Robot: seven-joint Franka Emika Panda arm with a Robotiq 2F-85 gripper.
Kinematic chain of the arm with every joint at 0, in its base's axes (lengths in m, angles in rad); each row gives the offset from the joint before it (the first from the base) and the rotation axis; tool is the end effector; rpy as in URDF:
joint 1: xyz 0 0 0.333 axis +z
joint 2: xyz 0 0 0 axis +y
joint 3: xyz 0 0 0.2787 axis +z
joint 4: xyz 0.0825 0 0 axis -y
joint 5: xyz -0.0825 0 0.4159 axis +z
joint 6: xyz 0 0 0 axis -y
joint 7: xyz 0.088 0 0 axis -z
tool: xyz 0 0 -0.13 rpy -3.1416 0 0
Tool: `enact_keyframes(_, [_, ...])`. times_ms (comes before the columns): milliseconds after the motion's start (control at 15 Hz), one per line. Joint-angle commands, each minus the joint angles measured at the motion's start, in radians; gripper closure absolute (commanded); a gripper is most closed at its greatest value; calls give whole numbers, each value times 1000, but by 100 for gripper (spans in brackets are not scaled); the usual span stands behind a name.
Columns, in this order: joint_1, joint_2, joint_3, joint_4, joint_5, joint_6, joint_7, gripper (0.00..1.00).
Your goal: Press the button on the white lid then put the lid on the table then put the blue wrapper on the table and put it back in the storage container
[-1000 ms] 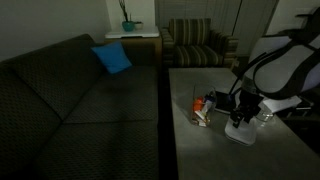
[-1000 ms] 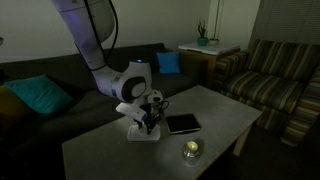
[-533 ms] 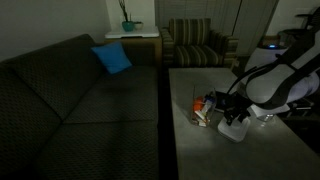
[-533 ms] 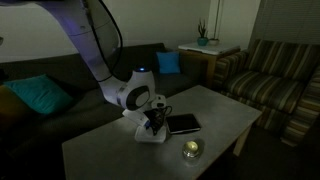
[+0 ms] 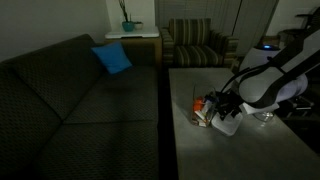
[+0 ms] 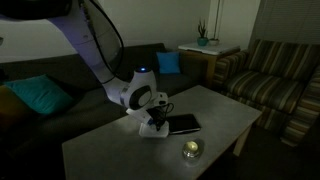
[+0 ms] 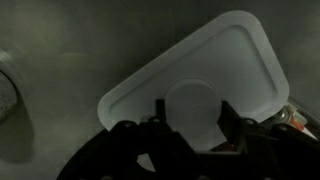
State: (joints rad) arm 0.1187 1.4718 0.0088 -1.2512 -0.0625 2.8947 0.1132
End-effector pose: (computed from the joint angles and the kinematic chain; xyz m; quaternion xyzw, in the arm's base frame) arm 0.6332 0.0840 -0.1811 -0.9958 -0.0323 -0.0859 0.0042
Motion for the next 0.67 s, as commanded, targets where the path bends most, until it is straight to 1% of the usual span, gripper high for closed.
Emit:
enact_keyframes(0, [4,0,6,5,23,25,-14,53])
enact_keyframes(67, [6,0,6,4,23,29,-14,39])
enact_keyframes(133, [7,0,7,5,22,31,-15,21])
enact_keyframes(267, [9,0,9,8,21,35,-17,6])
enact_keyframes(333, [13,0,7,11,21,37,-16,2])
enact_keyframes(400, [15,0,6,15,20,38,-17,0])
enact_keyframes(467, [20,0,2,19,17,41,-17,0])
enact_keyframes(533, [16,-13,7,6,-9,48,-11,0])
enact_keyframes(600, [10,-34,16,-10,-20,45,-32,0])
